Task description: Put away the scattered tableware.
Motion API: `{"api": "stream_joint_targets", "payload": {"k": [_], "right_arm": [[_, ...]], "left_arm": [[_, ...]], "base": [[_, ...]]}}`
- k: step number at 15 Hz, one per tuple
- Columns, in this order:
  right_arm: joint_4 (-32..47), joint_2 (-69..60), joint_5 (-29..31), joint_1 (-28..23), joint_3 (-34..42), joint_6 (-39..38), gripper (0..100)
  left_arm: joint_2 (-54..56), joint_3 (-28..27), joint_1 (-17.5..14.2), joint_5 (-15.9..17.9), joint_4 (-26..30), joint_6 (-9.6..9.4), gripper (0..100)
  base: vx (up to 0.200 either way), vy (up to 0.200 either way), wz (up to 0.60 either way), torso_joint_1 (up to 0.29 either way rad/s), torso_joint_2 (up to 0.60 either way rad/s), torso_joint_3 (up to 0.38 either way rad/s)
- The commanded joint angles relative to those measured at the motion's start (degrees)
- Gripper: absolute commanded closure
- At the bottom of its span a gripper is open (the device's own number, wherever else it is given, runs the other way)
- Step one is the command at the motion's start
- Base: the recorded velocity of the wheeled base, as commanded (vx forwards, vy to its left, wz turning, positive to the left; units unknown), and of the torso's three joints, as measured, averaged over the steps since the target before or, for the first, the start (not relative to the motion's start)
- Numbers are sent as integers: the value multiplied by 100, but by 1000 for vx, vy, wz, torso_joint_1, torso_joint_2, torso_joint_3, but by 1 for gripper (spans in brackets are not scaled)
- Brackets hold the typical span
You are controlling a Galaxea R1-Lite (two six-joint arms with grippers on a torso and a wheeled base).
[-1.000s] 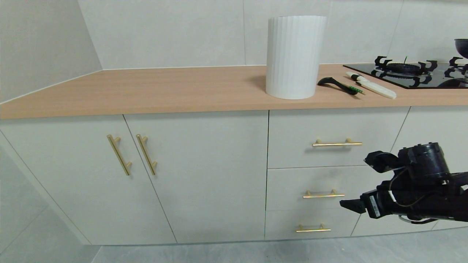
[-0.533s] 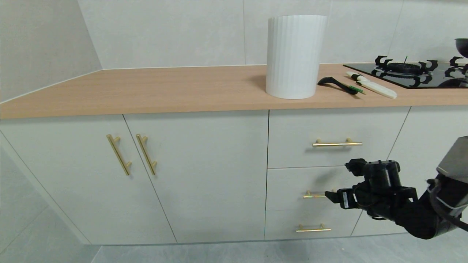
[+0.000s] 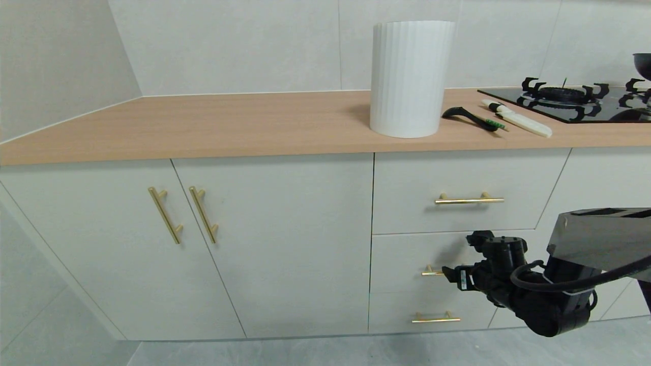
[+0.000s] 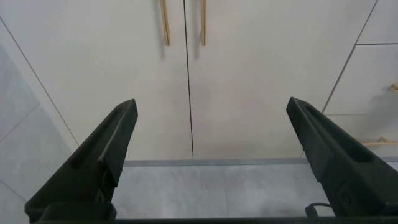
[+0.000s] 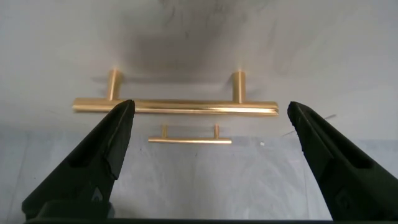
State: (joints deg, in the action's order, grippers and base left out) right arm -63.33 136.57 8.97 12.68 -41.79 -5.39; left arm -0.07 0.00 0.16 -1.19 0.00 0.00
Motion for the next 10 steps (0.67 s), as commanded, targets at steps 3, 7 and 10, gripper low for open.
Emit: {"api": "stream_joint_targets", "payload": {"k": [3, 7, 10], "right_arm": [[-13, 309, 228, -11, -339, -15, 0], [-268, 546, 307, -11, -602, -6, 0], [-268, 687, 333, -29, -681, 3, 0]], "left_arm": [[-1, 0, 2, -4, 0, 0, 0], [-1, 0, 2, -4, 0, 0, 0], [-1, 0, -7, -4, 0, 0, 0]], "base": [[0, 0, 0, 0, 0, 0], [0, 0, 0, 0, 0, 0], [0, 0, 0, 0, 0, 0]]}}
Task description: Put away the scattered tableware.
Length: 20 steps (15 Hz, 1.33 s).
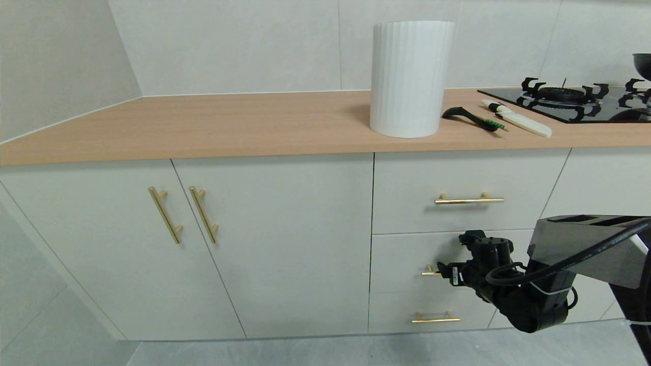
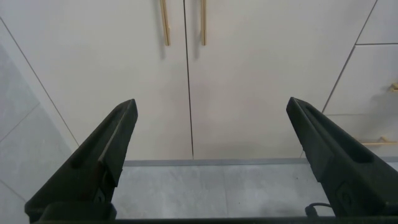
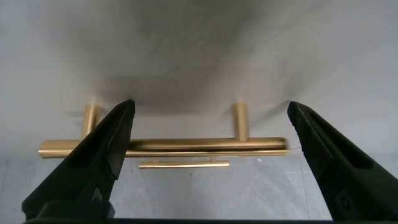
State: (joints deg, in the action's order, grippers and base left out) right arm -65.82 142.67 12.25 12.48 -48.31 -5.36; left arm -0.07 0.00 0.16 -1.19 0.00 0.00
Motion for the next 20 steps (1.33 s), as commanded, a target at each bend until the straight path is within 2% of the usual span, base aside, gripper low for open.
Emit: {"api": "stream_joint_targets", "payload": {"k": [1, 20], "right_arm": [[-19, 86, 5, -18, -29, 0, 0], [69, 86, -3, -35, 234, 106, 0]], "left_arm": [[-1, 0, -7, -4, 0, 0, 0], [-1, 0, -7, -4, 0, 0, 0]], "base": [[0, 0, 0, 0, 0, 0], [0, 0, 0, 0, 0, 0]]}}
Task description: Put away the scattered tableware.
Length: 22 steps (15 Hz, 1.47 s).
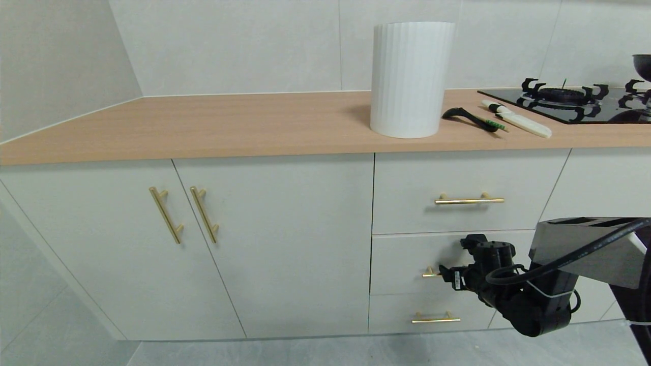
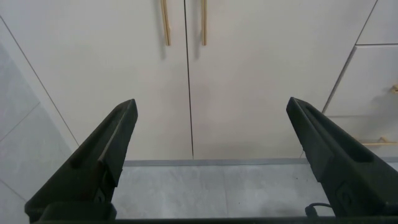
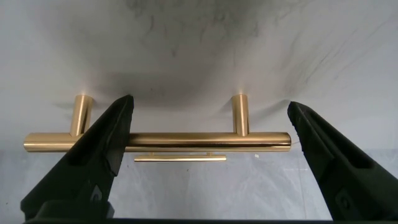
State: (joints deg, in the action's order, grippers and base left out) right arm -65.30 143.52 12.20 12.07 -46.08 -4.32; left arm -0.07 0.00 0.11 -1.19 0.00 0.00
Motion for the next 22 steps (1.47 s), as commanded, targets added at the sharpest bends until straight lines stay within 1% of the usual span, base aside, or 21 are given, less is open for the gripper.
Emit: {"api": "stream_joint_targets", "payload": {"k": [1, 7, 9, 12, 15, 16, 18, 19, 22], "right_arm": [[18, -8, 1, 6, 38, 1, 0], [44, -210, -51, 6, 214, 80, 0], [325, -413, -95, 24, 301, 89, 0], [457, -676, -174, 50, 468, 89, 0], [1055, -1291, -526, 68, 723, 221, 0], [1433, -1678, -728, 76, 820, 247, 0], [1784, -2100, -746, 155, 908, 273, 0], [2048, -2522, -746, 235, 952, 309, 0], [2057, -3190, -702, 437, 1022, 291, 0]], "left_arm": [[-1, 0, 7, -4, 0, 0, 0], [-1, 0, 7, -4, 0, 0, 0], [-1, 0, 7, -4, 0, 0, 0], [-1, 0, 7, -12, 0, 0, 0], [-1, 0, 7, -4, 0, 0, 0], [-1, 0, 7, -4, 0, 0, 0], [-1, 0, -2, -4, 0, 0, 0], [-1, 0, -2, -4, 0, 0, 0], [-1, 0, -2, -4, 0, 0, 0]], "base": [[0, 0, 0, 0, 0, 0], [0, 0, 0, 0, 0, 0], [0, 0, 0, 0, 0, 0], [0, 0, 0, 0, 0, 0], [0, 0, 0, 0, 0, 0], [0, 0, 0, 0, 0, 0], [0, 0, 0, 0, 0, 0], [0, 0, 0, 0, 0, 0], [0, 0, 0, 0, 0, 0]]}}
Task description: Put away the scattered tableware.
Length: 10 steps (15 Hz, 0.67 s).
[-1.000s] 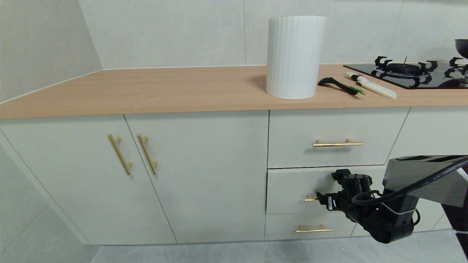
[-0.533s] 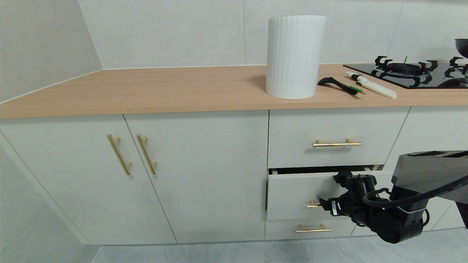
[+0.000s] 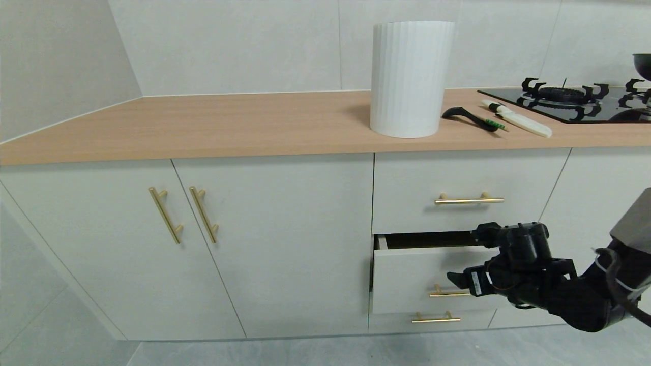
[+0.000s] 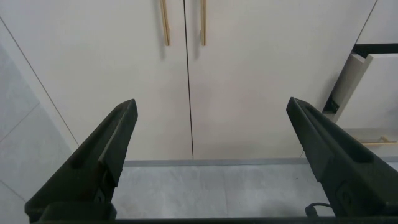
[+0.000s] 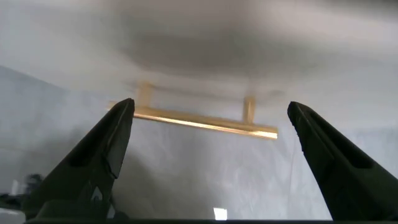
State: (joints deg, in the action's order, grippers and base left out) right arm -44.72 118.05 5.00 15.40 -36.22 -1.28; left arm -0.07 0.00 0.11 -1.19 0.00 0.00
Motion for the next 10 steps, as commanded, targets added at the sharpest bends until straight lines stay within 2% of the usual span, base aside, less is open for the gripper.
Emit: {"api": "stream_joint_targets", "payload": {"k": [1, 4, 7, 10], "right_arm": [[-20, -784, 36, 157, 10, -21, 0], [-609, -652, 98, 165, -26, -39, 0], [-1487, 60, 599, 192, -43, -21, 0], [-1690, 517, 678, 183, -254, -39, 0]], "left_arm": [[-1, 0, 7, -4, 0, 0, 0], [-1, 0, 7, -4, 0, 0, 0], [-1, 0, 7, -4, 0, 0, 0], [-1, 0, -2, -4, 0, 0, 0]], "base": [[0, 0, 0, 0, 0, 0], [0, 0, 0, 0, 0, 0], [0, 0, 0, 0, 0, 0], [0, 0, 0, 0, 0, 0]]}}
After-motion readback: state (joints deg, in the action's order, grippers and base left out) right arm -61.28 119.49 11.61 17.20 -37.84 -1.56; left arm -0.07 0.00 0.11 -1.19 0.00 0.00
